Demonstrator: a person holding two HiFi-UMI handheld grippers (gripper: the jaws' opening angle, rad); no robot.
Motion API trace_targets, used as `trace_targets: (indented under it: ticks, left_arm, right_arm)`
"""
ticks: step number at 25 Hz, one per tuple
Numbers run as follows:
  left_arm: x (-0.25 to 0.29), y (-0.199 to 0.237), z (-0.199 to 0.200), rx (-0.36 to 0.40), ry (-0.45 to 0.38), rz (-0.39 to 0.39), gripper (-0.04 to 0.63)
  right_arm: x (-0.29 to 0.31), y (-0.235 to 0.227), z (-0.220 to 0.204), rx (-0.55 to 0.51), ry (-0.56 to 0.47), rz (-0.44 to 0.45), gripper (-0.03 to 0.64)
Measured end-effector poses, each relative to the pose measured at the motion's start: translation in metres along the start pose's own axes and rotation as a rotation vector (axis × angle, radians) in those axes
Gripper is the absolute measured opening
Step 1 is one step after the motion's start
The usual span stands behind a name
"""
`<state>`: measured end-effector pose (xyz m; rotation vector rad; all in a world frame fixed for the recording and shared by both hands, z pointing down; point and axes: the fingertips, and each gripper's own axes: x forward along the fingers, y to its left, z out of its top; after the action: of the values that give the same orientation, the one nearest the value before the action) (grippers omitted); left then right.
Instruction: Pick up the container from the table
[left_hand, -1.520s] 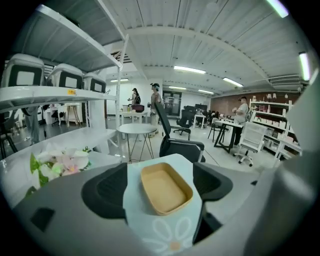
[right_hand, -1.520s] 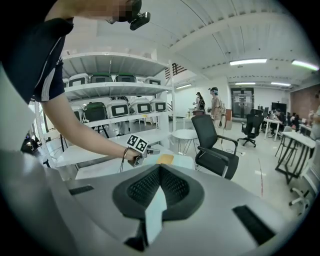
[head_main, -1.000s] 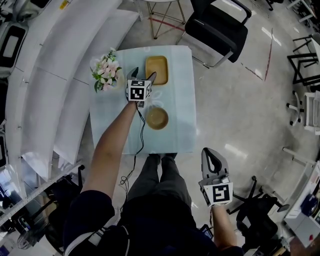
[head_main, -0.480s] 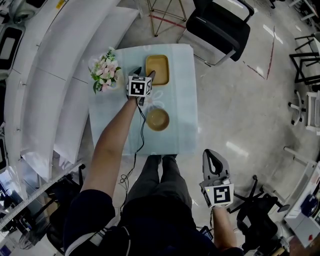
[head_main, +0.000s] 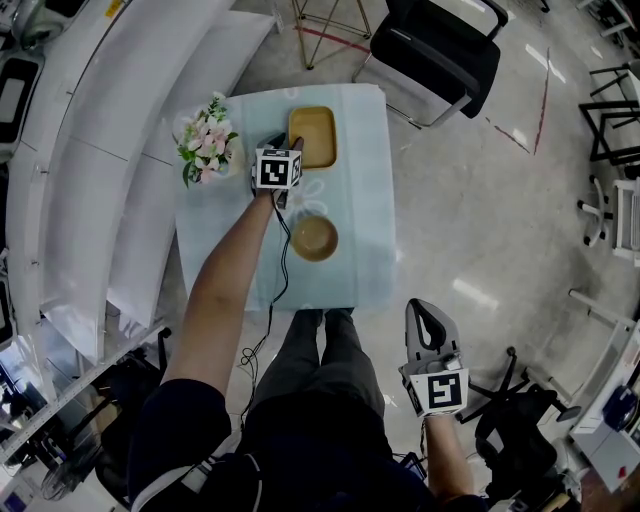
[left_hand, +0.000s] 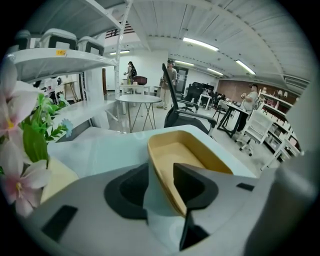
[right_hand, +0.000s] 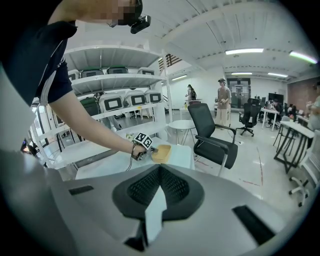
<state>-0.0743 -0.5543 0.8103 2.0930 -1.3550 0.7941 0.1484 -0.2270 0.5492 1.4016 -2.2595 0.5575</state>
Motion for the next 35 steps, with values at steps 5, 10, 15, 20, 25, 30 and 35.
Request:
trace_targets:
  ticks: [5, 10, 15, 20, 25, 30, 35]
  left_arm:
    - [0.001, 0.001, -0.005, 0.004, 0.026, 0.012, 0.105]
    - [0.002, 0.002, -0.004, 0.007, 0.042, 0.036, 0.073]
    - [0.001, 0.005, -0.003, 0.056, 0.058, 0.078, 0.029]
    - [0.002, 0.007, -0.002, 0.061, 0.049, 0.099, 0.026]
    - [-0.001, 0.005, 0.003, 0.061, 0.047, 0.105, 0.023]
    - [-0.009, 0.006, 0.008, 0.049, 0.047, 0.097, 0.020]
    - [-0.020, 0.006, 0.012, 0.020, 0.031, 0.089, 0.019]
  right_arm:
    - [0.001, 0.000, -0.002, 0.006, 0.003, -0.001, -0.002]
    - [0.001, -0.001, 0.001, 0.004, -0.005, 0.000, -0.002]
    - [0.000, -0.001, 0.000, 0.010, -0.004, -0.002, -0.001]
    - [-0.001, -0.002, -0.002, 0.013, -0.007, -0.003, -0.001]
    - [-0.002, -0.001, -0.004, 0.010, -0.006, 0.000, -0.002]
    - [-0.002, 0.002, -0.001, 0.013, -0.012, -0.001, 0.000]
    - [-0.005, 0.002, 0.000, 0.017, -0.012, -0.002, -0.002]
